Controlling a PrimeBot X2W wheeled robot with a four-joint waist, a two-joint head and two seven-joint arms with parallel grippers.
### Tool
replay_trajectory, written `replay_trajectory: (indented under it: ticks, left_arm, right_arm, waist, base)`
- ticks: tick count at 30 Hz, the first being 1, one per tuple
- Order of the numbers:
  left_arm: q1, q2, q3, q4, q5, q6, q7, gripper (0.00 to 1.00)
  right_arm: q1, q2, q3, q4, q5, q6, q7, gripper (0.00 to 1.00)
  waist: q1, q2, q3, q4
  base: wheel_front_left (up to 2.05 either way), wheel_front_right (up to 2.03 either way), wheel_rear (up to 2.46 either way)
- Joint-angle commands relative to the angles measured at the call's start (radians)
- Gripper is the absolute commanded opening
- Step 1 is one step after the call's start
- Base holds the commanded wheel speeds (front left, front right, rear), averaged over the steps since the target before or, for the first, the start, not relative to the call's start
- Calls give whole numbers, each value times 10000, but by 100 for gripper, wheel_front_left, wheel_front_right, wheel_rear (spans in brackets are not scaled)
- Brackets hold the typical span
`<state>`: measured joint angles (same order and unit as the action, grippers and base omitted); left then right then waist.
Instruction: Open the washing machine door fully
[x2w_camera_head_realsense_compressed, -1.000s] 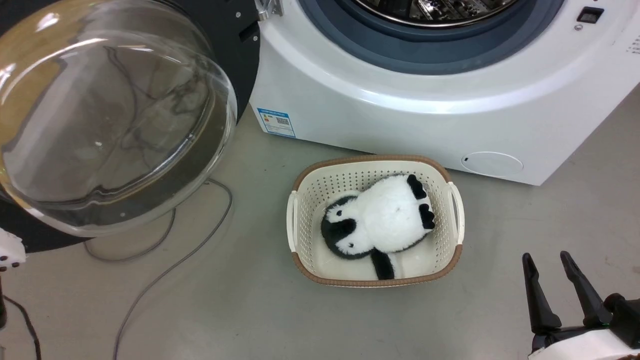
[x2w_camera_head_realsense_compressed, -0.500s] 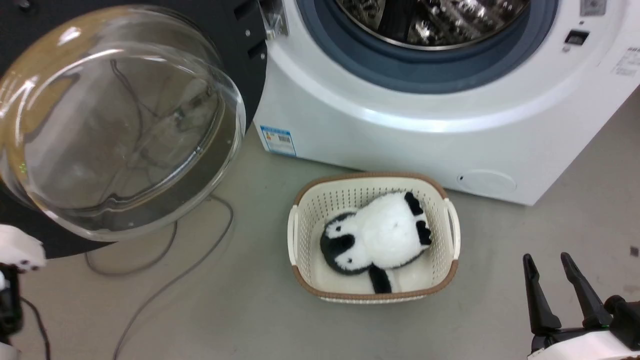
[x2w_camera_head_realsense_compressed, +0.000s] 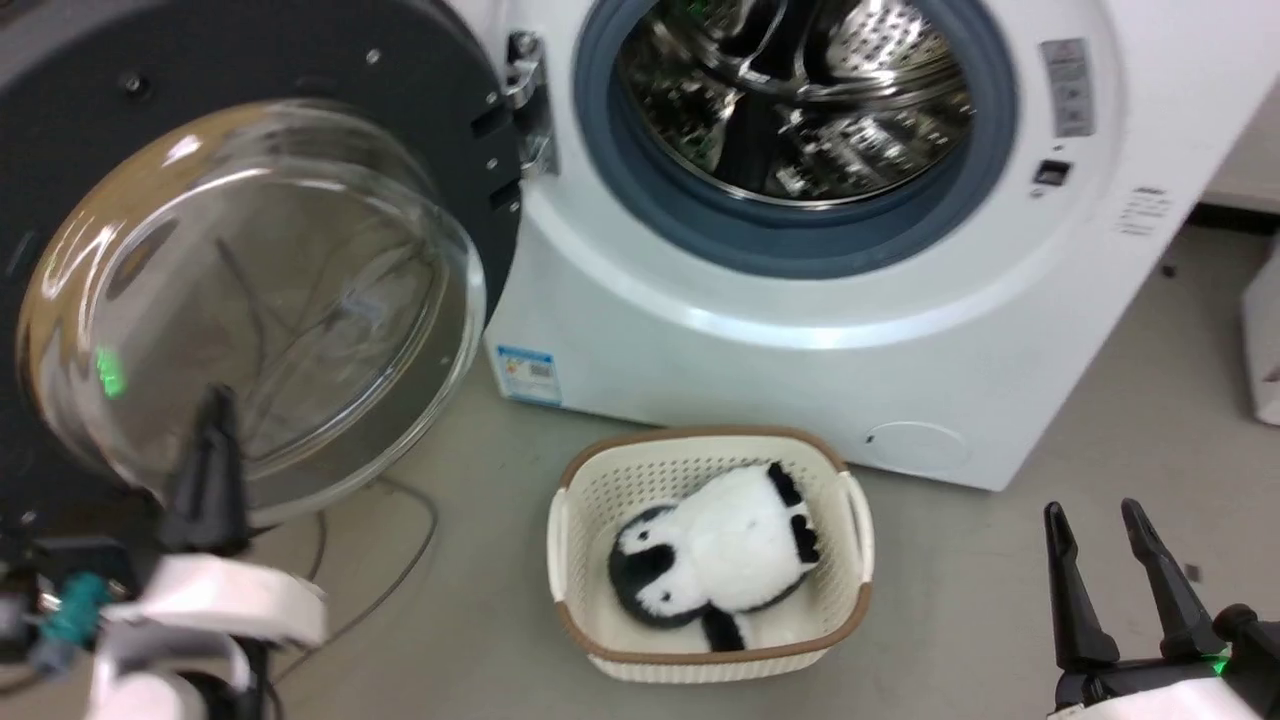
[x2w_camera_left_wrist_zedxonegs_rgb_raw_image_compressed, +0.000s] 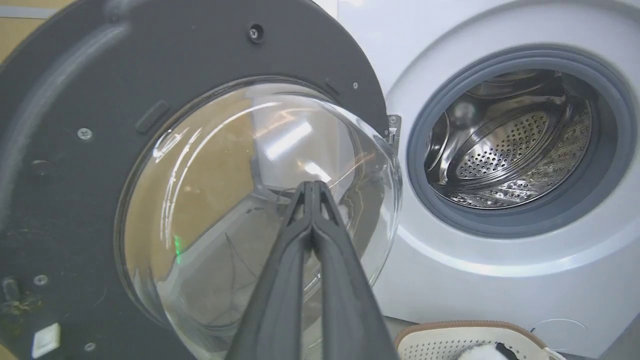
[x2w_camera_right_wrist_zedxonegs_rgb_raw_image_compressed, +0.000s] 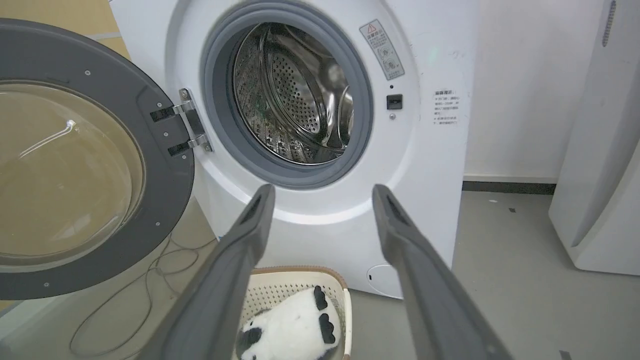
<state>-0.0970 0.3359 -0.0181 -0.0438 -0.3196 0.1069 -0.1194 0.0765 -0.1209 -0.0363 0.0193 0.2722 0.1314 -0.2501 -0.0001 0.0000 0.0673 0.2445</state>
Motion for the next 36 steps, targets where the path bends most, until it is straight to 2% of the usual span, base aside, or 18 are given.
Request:
replay_trajectory:
  ticks: [1, 10, 18, 19, 20, 21, 30, 36]
  left_arm:
    - [223, -105, -119, -133, 48, 47, 25, 0]
    - [1404, -808, -1129, -522, 203, 71, -188, 0]
    - [1937, -1303, -1698, -238, 406, 248, -674, 0]
    - [1982, -1308, -1765, -140, 457, 243, -720, 3]
    - [2020, -1327, -1803, -42, 502, 268, -777, 40]
    - [2039, -1357, -1827, 37, 562, 322, -844, 100]
    - [2214, -1591, -2067, 578, 993, 588, -1283, 100]
    - [2230, -1751, -2088, 781, 1086, 585, -1396, 100]
  right_arm:
    - [148, 72, -27, -93, -66, -7, -71, 100]
    - [472, 77, 159, -430, -343, -7, -111, 100]
    - [672, 148, 230, -610, -427, -7, -114, 100]
    - [690, 160, 245, -617, -434, -7, -115, 100]
    - [704, 173, 257, -622, -440, -7, -115, 100]
    - [715, 185, 276, -627, -442, -7, -115, 100]
    - [773, 239, 347, -606, -434, -7, -115, 100]
    - [820, 258, 361, -535, -423, -7, -116, 100]
  waist:
    - [1, 0, -256, -282]
    - [1, 0, -670, -1088]
    - [1, 0, -735, -1608]
    - [1, 0, -739, -1658]
    - [1, 0, -746, -1707]
    - [1, 0, -752, -1756]
    - [1, 0, -825, -2037]
    - [1, 0, -838, -2045]
  base:
    - [0, 0, 0]
    - [0, 0, 0]
    - [0, 0, 0]
    - [0, 0, 0]
    - [0, 0, 0]
    - [0, 0, 0]
    - [0, 0, 0]
    - [0, 0, 0]
